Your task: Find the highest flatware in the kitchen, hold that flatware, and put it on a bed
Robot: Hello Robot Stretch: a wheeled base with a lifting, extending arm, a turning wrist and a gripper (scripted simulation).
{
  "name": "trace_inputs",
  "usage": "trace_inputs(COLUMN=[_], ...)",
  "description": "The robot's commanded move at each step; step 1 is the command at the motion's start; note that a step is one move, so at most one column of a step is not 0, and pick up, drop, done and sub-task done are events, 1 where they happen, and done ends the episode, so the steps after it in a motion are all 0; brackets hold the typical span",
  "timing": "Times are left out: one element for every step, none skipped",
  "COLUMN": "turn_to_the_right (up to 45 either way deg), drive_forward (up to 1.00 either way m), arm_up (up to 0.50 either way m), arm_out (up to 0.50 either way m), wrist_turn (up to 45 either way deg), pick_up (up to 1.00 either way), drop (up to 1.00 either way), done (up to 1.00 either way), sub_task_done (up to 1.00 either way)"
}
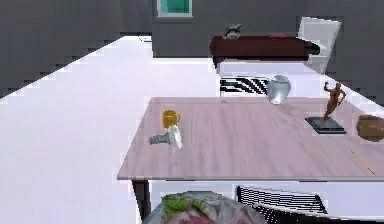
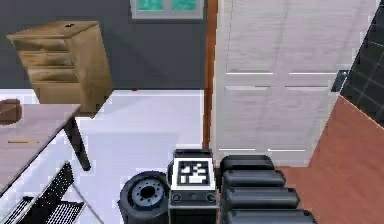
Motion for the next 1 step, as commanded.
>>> trace_inputs(turn_to_the_right=[-45.0], drive_forward=[0.00], arm_up=[0.00], arm_out=[0.00], wrist_turn=[0.0], pick_up=[0.00], drop=[0.00], done=[0.00], sub_task_done=[0.00])
